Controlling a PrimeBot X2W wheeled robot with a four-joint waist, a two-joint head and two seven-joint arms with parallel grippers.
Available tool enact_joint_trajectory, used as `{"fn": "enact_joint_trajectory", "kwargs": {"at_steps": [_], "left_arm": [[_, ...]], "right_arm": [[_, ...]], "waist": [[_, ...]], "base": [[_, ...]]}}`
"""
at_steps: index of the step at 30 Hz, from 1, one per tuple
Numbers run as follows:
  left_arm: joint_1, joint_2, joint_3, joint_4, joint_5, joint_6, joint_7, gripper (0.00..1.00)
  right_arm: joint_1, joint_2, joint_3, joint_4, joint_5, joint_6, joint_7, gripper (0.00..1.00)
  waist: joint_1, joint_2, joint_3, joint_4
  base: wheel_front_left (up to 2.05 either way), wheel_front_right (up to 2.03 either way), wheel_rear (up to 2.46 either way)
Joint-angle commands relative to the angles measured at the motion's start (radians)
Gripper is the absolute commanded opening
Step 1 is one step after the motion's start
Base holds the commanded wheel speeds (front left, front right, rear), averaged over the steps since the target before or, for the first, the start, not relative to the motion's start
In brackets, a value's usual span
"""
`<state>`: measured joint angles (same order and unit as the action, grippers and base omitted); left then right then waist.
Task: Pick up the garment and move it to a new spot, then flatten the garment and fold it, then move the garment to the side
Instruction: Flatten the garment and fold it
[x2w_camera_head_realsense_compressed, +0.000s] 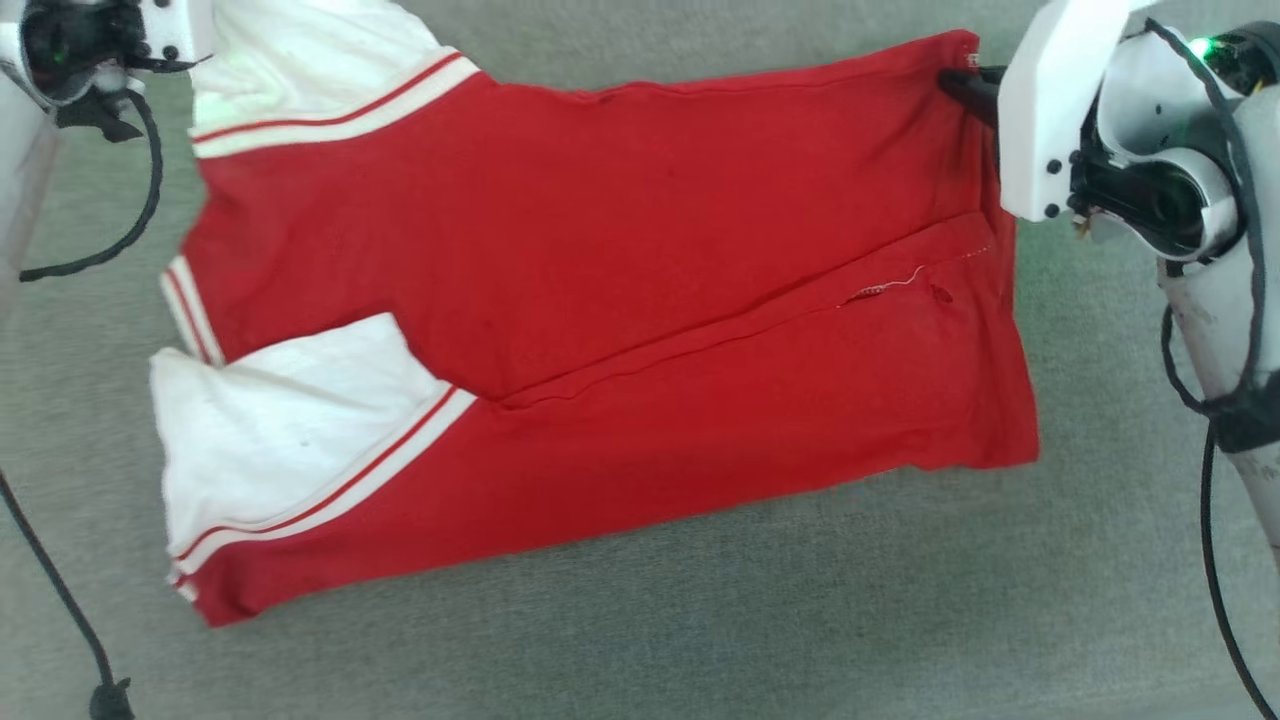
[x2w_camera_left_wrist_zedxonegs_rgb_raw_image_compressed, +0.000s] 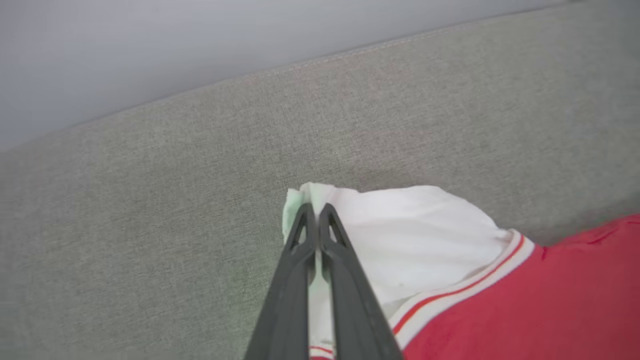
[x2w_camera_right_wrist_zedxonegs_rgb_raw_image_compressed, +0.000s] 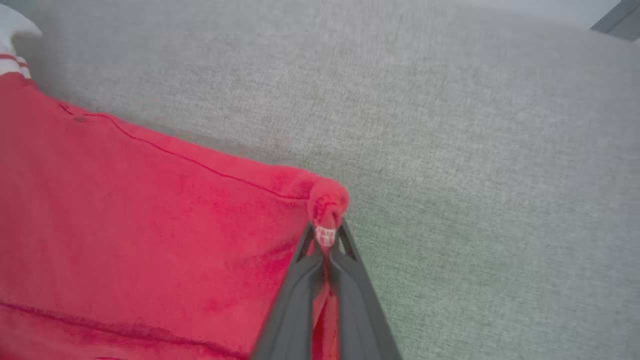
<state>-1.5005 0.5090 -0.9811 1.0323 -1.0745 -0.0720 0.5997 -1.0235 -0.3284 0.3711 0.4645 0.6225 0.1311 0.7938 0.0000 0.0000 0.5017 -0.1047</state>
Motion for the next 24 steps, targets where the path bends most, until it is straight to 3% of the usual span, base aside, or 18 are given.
{"fn": "enact_joint_trajectory", "kwargs": {"at_steps": [1, 13, 21, 24], "left_arm": [[0.016, 0.000, 0.004, -0.004, -0.015, -0.007, -0.010, 0.00], [0.094, 0.016, 0.009, -0.115, -0.040, -0.023, -0.036, 0.00], [0.167, 0.073, -0.001, -0.302, -0.043, 0.048, -0.004, 0.00], [0.214, 0.111, 0.000, -0.421, -0.054, 0.111, 0.021, 0.00]], "right_arm": [[0.014, -0.013, 0.000, -0.006, 0.001, -0.001, -0.018, 0.00], [0.118, -0.111, 0.001, -0.095, 0.027, -0.001, -0.105, 0.00], [0.208, -0.179, -0.028, -0.190, 0.042, -0.001, -0.132, 0.00], [0.254, -0.198, -0.050, -0.235, 0.050, -0.001, -0.135, 0.00]], "waist": [[0.0000, 0.0000, -0.037, 0.032], [0.0000, 0.0000, -0.129, 0.079], [0.0000, 0.0000, -0.162, 0.105], [0.0000, 0.0000, -0.172, 0.114]], "base": [[0.00, 0.00, 0.00], [0.00, 0.00, 0.00], [0.00, 0.00, 0.00], [0.00, 0.00, 0.00]]}}
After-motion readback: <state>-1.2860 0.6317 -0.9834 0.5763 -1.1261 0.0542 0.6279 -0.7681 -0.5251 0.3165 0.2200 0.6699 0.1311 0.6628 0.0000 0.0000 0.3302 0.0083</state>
